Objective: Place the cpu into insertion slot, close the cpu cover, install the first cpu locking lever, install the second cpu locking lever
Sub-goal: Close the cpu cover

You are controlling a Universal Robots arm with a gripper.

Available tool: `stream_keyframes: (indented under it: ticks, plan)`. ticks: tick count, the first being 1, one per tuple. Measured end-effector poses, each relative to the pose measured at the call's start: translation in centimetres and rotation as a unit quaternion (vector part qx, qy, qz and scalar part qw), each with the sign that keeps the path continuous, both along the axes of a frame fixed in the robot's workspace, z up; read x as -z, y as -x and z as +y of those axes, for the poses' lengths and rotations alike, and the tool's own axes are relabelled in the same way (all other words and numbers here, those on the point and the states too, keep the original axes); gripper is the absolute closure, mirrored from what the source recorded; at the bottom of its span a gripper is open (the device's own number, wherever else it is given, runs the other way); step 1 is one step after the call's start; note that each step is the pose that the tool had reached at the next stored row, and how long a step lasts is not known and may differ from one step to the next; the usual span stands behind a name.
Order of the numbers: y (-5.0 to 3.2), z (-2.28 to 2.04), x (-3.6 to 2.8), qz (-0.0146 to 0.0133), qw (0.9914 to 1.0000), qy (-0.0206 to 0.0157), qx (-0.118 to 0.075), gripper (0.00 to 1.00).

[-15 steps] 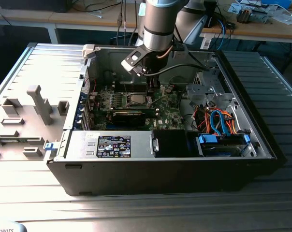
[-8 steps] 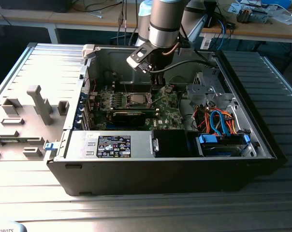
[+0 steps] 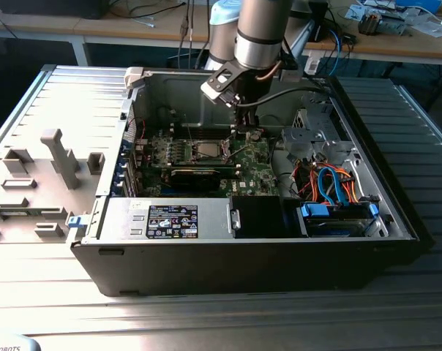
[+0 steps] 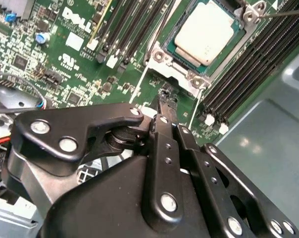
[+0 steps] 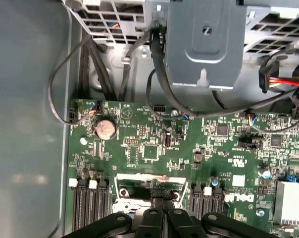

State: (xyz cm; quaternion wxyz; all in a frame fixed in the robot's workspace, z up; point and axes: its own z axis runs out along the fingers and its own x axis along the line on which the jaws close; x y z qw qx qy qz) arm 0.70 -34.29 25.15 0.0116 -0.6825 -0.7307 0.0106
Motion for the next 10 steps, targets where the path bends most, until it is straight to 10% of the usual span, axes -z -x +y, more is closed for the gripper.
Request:
stream_keyframes:
  ticks: [10]
  plan:
    - [-2.95,0.02,-0.49,0.0145,0.99982,-0.0123,0.0,0.89]
